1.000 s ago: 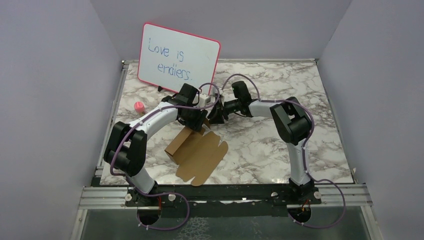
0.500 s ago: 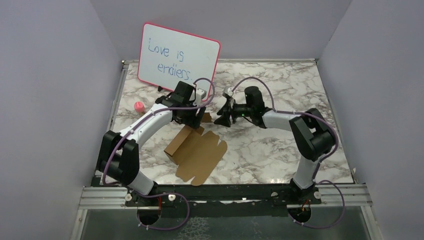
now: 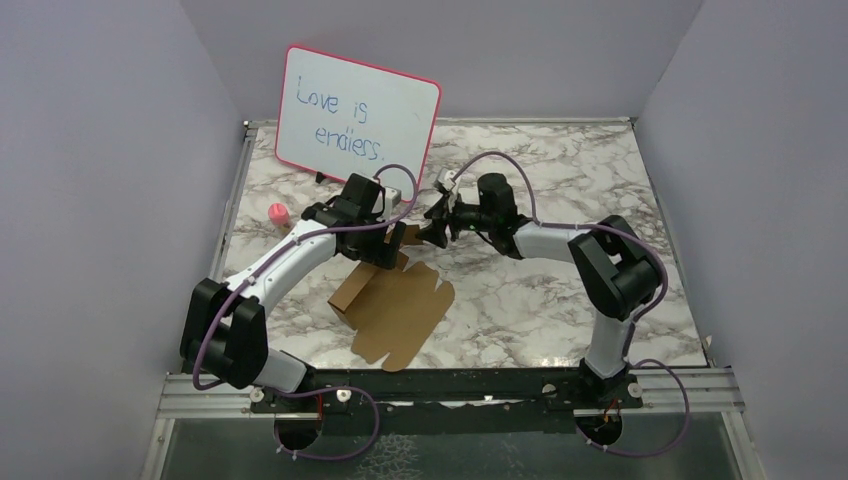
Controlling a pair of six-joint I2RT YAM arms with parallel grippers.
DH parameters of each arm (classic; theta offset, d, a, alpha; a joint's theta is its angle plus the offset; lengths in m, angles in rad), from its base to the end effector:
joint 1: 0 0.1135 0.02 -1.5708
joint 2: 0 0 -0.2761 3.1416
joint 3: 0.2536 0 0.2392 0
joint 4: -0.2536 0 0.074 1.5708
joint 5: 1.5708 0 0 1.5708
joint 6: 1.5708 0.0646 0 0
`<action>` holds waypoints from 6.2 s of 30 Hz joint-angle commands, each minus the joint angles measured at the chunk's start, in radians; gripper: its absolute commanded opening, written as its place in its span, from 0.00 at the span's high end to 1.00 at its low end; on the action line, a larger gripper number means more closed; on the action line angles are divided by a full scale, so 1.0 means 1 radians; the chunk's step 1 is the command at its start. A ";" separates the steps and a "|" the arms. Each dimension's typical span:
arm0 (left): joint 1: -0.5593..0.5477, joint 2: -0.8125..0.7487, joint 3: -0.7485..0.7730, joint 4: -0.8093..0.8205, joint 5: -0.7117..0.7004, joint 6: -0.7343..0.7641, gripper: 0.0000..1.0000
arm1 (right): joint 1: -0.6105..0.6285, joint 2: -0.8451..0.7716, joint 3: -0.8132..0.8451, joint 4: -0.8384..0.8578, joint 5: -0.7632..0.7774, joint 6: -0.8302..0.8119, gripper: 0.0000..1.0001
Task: Fold the paper box
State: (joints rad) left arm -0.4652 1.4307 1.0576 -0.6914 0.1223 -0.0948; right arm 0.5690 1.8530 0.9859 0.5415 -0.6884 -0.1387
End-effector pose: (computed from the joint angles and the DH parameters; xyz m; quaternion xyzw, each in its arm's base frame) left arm 0.2520 -0.1353 0.2376 0.1930 0.9470 -0.1259 0.2239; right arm 0.3232 0.2554 0.2013 -0.4496 0.6492 0.3850 0.4778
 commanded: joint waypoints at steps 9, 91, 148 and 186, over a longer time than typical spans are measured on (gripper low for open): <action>-0.003 0.023 -0.006 -0.014 -0.009 -0.027 0.22 | 0.019 0.088 0.085 0.069 -0.013 -0.036 0.84; -0.116 0.180 0.107 0.034 -0.243 0.090 0.52 | -0.004 -0.033 -0.110 0.077 -0.142 -0.065 0.46; -0.204 0.207 0.109 0.035 -0.256 0.187 0.52 | -0.100 0.262 0.186 -0.102 -0.609 -0.141 0.43; -0.204 0.202 0.100 0.070 -0.066 0.172 0.52 | 0.056 0.176 -0.185 0.694 -0.042 0.215 0.64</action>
State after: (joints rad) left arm -0.6529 1.6348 1.1557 -0.6395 -0.0715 0.0643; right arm 0.5854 2.0365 0.8043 1.0309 -0.7826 0.0429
